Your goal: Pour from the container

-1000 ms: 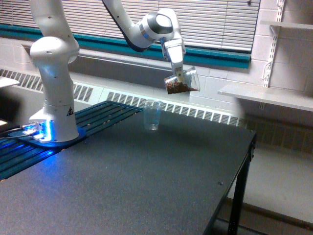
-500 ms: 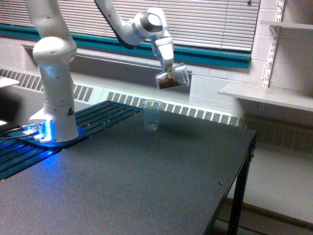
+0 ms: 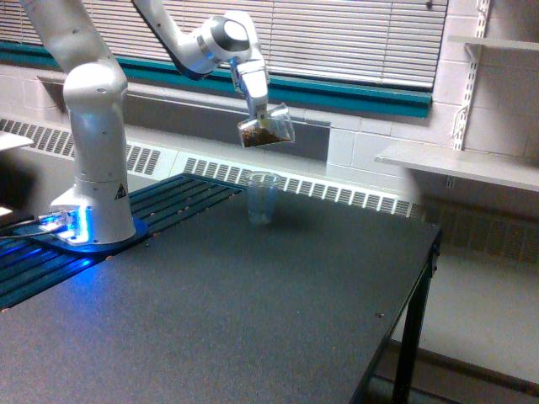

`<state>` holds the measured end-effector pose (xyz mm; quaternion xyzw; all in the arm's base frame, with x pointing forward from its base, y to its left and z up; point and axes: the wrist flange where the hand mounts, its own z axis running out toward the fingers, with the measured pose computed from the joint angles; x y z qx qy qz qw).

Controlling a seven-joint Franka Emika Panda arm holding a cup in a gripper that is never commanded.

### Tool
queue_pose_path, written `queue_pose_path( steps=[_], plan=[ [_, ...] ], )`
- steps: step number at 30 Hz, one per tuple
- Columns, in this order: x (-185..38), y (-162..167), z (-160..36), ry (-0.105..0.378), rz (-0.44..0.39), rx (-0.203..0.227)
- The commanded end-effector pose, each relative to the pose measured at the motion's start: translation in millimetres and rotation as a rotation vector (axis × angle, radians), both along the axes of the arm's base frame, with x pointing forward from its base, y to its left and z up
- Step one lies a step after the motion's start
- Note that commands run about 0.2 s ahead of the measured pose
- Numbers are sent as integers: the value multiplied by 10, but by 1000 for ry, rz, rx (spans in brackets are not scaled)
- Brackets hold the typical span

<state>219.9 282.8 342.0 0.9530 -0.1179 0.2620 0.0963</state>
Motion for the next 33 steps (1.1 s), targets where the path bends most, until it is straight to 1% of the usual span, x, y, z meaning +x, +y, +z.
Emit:
queue_pose_path(
  steps=[1,4,6,10,15,22,26,33],
  plan=[
    [-217,42,-12,23,25,-7],
    [-255,64,-11,30,19,-2],
    [-240,74,-11,32,3,-1],
    [-217,162,34,31,-22,16],
    [-204,257,-1,54,-55,24],
    [-158,443,-37,80,-113,57],
    [-132,513,-97,96,-147,57],
    [-99,608,-142,103,-201,54]
  ],
)
